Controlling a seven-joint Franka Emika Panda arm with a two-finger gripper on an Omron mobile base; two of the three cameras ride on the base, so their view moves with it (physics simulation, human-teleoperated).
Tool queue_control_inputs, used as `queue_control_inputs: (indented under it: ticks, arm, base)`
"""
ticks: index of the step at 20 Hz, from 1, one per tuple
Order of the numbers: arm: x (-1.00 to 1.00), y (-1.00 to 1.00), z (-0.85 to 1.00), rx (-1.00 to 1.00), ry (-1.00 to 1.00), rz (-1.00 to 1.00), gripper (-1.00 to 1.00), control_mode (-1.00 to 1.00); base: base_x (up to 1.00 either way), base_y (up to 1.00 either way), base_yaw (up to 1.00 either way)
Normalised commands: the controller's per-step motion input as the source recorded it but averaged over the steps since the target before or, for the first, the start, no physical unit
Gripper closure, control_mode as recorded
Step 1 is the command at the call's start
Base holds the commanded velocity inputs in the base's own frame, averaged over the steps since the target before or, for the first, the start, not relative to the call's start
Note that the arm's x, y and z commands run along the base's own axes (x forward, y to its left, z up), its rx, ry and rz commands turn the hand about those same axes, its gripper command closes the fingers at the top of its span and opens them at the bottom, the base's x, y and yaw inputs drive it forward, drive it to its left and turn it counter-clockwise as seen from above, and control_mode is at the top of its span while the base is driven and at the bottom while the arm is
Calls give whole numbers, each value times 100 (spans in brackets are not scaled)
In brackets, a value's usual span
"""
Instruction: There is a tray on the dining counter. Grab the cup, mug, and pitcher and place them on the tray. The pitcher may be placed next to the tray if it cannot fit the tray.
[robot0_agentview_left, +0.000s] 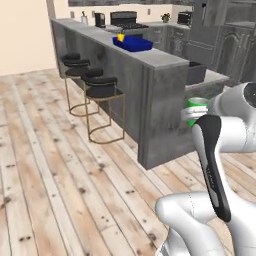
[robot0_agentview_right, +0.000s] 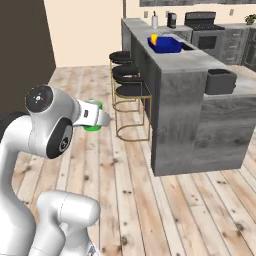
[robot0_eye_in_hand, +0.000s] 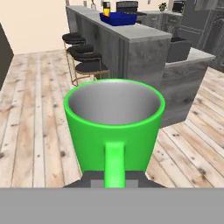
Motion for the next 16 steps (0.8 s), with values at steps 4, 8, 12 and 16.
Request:
queue_control_inputs:
  ticks: [4, 8, 12, 16]
  arm:
    - [0, 0, 0, 0, 0, 0, 100, 100]
    - [0, 0, 0, 0, 0, 0, 100, 100]
    - [0, 0, 0, 0, 0, 0, 100, 100]
    - [0, 0, 0, 0, 0, 0, 100, 100]
  base:
    - [78, 100, -27]
    - [92, 86, -23]
    - [89, 65, -25]
    - [94, 44, -21]
